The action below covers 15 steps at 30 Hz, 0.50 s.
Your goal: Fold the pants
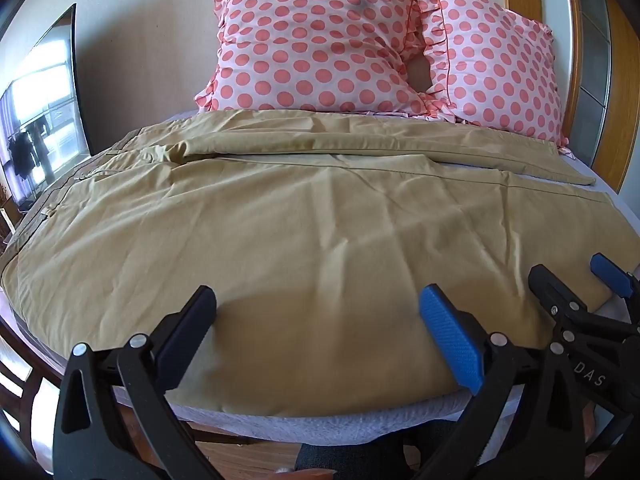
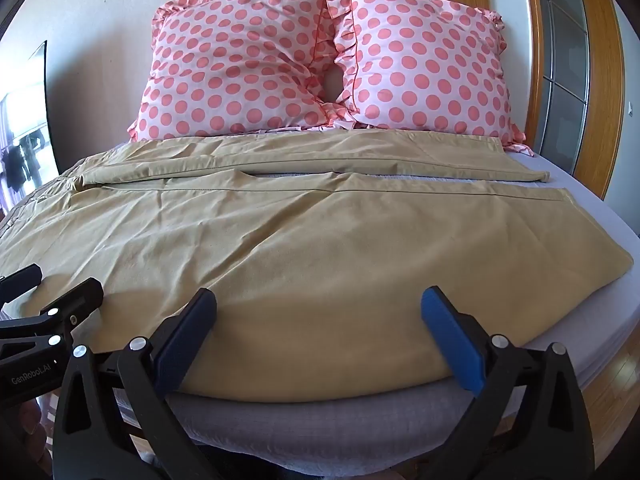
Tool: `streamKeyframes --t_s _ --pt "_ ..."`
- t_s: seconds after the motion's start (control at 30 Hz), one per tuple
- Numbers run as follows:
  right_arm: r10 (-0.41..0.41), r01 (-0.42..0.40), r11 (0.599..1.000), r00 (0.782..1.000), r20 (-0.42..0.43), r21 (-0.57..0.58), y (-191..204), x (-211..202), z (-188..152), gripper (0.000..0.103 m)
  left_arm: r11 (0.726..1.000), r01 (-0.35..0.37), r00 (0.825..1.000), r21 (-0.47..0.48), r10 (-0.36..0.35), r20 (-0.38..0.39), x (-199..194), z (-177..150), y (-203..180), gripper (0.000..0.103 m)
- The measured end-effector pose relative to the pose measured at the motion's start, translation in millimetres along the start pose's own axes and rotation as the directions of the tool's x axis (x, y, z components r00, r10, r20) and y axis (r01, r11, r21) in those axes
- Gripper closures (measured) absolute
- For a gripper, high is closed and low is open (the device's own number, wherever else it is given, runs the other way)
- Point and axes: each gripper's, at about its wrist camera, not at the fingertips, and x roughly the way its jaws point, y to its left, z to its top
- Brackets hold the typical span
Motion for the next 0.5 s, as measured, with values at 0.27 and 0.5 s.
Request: streamKeyframes --t_s 0.27,0.5 --pt "0.0 0.0 1.0 1.0 0.001 0.0 -0.8 4.0 -3.1 0.001 1.0 0.0 1.0 -0.001 0.0 0.0 -0.2 0.5 0.3 0.002" --pt "0.0 0.0 1.0 1.0 0.001 0.0 -1.6 7.6 -5.8 0.001 1.0 0.0 1.0 0.0 0.0 0.0 0.0 0.1 0.0 0.002"
